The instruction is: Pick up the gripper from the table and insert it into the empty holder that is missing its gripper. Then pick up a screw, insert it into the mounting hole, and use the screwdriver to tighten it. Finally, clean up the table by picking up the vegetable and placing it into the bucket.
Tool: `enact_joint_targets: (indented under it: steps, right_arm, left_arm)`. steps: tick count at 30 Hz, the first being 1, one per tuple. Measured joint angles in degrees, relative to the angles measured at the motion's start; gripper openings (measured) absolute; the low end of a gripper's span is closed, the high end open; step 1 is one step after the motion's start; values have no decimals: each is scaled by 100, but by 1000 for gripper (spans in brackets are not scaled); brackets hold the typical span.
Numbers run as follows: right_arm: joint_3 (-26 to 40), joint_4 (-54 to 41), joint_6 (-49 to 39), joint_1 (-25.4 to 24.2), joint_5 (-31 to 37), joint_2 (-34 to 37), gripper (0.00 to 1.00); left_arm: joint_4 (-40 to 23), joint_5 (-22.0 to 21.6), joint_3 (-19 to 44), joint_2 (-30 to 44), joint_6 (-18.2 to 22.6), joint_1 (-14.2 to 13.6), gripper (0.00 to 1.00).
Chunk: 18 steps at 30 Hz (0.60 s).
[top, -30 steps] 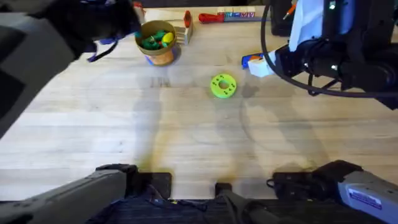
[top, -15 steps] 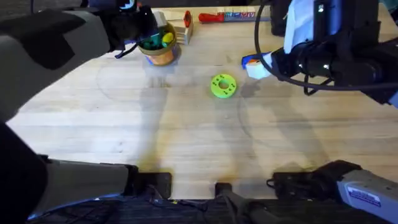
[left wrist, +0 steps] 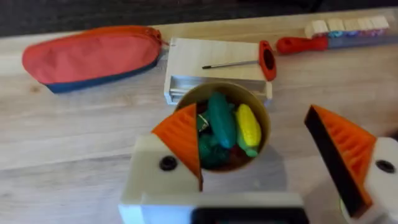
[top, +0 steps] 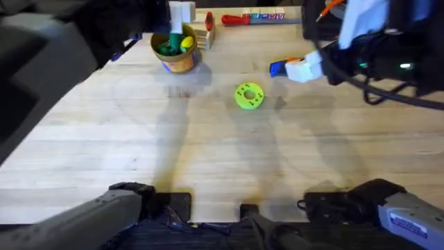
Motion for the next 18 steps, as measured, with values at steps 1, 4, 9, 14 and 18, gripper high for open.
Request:
enact_joint_targets:
  steps: [1, 4, 9, 14, 18]
  right_arm:
    - [140, -226, 1, 0, 0, -144, 991]
    - [517, -939, 85, 0, 0, -508, 990]
    - [940, -1921, 422, 0, 0, -982, 991]
    - [979, -2527, 648, 0, 0, -1285, 991]
    - [979, -2718, 843, 0, -4, -1305, 991]
  left_arm:
    - [-260, 2, 2, -296, 333, -104, 986]
    - [-1089, 5, 4, -1029, 1102, -414, 987]
    - [-2770, 5, 7, -1949, 1766, -777, 988]
    - [-3710, 7, 7, -2437, 1887, -917, 989]
    - [-3945, 4, 7, -2667, 1785, -920, 987]
